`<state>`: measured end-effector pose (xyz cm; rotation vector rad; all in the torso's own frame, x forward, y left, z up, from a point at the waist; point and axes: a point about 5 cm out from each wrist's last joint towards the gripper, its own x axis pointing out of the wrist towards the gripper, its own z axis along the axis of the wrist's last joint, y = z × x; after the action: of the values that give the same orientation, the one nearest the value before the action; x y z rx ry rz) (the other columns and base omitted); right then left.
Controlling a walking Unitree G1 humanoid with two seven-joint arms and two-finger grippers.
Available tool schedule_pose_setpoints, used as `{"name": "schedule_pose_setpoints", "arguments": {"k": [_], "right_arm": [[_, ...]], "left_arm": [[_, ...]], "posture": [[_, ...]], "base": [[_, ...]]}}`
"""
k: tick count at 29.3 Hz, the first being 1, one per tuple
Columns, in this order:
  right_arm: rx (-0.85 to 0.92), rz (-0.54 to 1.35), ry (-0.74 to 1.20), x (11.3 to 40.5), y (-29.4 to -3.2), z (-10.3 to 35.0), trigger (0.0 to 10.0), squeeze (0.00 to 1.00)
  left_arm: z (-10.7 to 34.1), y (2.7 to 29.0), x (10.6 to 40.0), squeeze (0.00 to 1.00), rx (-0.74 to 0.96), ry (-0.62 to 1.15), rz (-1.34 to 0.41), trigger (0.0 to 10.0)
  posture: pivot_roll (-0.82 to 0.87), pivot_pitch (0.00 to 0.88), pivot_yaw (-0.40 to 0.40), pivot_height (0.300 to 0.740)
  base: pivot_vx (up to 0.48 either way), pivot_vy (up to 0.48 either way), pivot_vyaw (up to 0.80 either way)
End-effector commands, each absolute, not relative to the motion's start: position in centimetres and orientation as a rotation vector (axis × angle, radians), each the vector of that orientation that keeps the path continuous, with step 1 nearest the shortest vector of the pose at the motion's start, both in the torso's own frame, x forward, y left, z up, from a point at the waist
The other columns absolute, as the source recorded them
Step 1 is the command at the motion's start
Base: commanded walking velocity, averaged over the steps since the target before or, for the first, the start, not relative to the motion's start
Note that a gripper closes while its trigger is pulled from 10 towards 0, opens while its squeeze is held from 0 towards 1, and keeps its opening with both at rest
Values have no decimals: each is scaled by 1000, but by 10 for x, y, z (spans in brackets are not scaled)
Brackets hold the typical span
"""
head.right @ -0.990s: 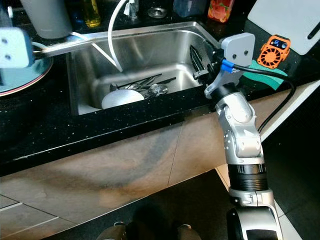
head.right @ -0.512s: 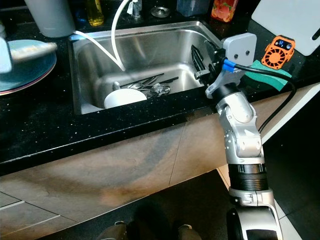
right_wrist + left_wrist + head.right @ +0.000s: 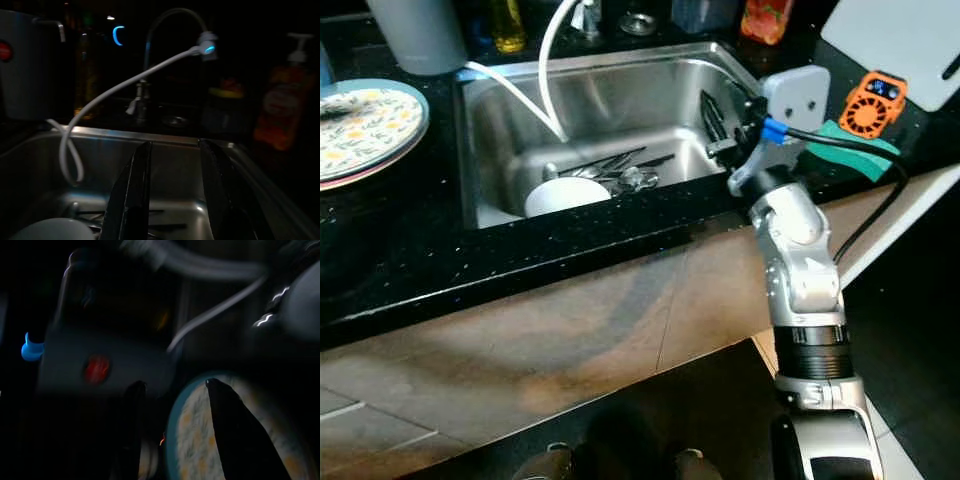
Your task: Kitchen organization
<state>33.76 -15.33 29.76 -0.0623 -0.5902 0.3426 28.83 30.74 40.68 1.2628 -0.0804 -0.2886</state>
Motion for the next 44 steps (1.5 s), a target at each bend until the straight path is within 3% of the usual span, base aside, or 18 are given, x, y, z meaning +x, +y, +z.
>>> {"name": "schedule_pose_setpoints", "arguments": {"k": [1,4,5,10,15,24,33,44], "right_arm": [[-56,335,-595,337,-156,297,10000,0],[-54,343,-596,336,-156,297,10000,0],[-54,343,-596,336,-156,297,10000,0],[-74,432,-596,332,-144,297,10000,0],[-73,456,-593,331,-137,295,10000,0],[-69,454,-587,333,-138,294,10000,0],[-66,446,-587,333,-139,294,10000,0],[-65,435,-588,334,-142,294,10000,0]], "left_arm": [[393,321,301,0,1169,-24,-212,10000],[385,352,324,0,634,-51,141,10000],[385,352,324,0,634,-51,141,10000],[351,374,333,0,167,-5,353,10000],[325,384,334,0,-69,57,512,10000],[318,393,327,0,-300,116,646,10000],[315,382,334,0,-551,139,553,10000],[314,382,333,0,-650,135,560,10000]], "posture": [[167,147,-14,740],[163,154,-15,740],[163,154,-15,740],[152,159,-13,740],[160,164,-15,740],[163,167,-16,740],[165,165,-15,740],[165,166,-15,740]], "base": [[0,0,0],[0,0,0],[0,0,0],[0,0,0],[0,0,0],[0,0,0],[0,0,0],[0,0,0]]}}
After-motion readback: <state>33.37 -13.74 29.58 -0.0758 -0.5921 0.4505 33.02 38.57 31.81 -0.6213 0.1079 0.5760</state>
